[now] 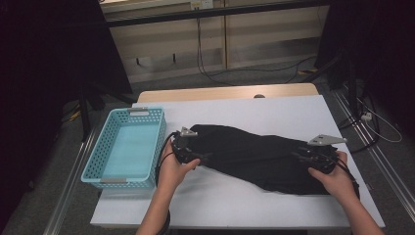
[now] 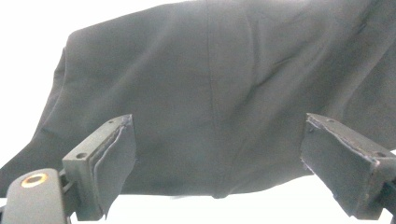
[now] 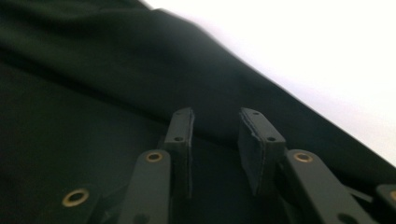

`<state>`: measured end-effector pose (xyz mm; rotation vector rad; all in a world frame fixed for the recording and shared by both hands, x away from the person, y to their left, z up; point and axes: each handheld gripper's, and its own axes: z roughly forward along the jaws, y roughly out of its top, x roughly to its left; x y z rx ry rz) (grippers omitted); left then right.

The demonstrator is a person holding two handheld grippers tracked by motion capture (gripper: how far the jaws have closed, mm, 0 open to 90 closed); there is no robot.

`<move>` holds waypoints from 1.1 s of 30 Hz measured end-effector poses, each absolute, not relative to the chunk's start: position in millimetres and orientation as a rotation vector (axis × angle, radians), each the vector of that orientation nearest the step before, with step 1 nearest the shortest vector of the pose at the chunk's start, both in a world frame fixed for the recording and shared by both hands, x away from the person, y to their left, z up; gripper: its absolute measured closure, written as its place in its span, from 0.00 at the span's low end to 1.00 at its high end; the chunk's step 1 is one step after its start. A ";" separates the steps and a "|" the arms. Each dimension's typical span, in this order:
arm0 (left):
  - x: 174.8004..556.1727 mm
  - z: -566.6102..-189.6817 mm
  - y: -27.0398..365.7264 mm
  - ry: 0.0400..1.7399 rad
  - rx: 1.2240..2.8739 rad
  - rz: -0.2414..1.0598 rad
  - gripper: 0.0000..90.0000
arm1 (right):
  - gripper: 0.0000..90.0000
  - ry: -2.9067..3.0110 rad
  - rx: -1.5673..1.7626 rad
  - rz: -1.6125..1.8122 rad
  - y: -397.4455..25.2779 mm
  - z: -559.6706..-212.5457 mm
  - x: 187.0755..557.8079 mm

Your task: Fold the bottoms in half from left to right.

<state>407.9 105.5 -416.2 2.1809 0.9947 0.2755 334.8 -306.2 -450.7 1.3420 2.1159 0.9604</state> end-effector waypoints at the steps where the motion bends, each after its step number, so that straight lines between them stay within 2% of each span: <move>1: 408.4 -416.1 105.7 0.996 2.178 0.278 0.13 | 0.70 2.123 1.339 0.966 -302.3 -451.1 336.6; 12: 407.2 -416.8 108.8 1.002 2.169 0.282 0.14 | 0.67 2.149 1.331 1.009 -272.9 -455.8 358.3; 19: 406.6 -418.3 110.9 1.012 2.171 0.285 0.14 | 0.65 2.110 1.356 0.985 -275.7 -448.6 370.3; 24: 406.7 -419.8 110.6 1.011 2.185 0.285 0.14 | 0.66 2.144 1.368 0.928 -273.3 -459.6 380.0; 29: 407.1 -422.3 111.1 1.017 2.196 0.288 0.14 | 0.96 2.139 1.350 0.956 -269.5 -461.4 382.4; 33: 406.8 -422.1 111.3 1.018 2.193 0.286 0.14 | 1.00 2.162 1.369 0.959 -272.3 -455.7 385.6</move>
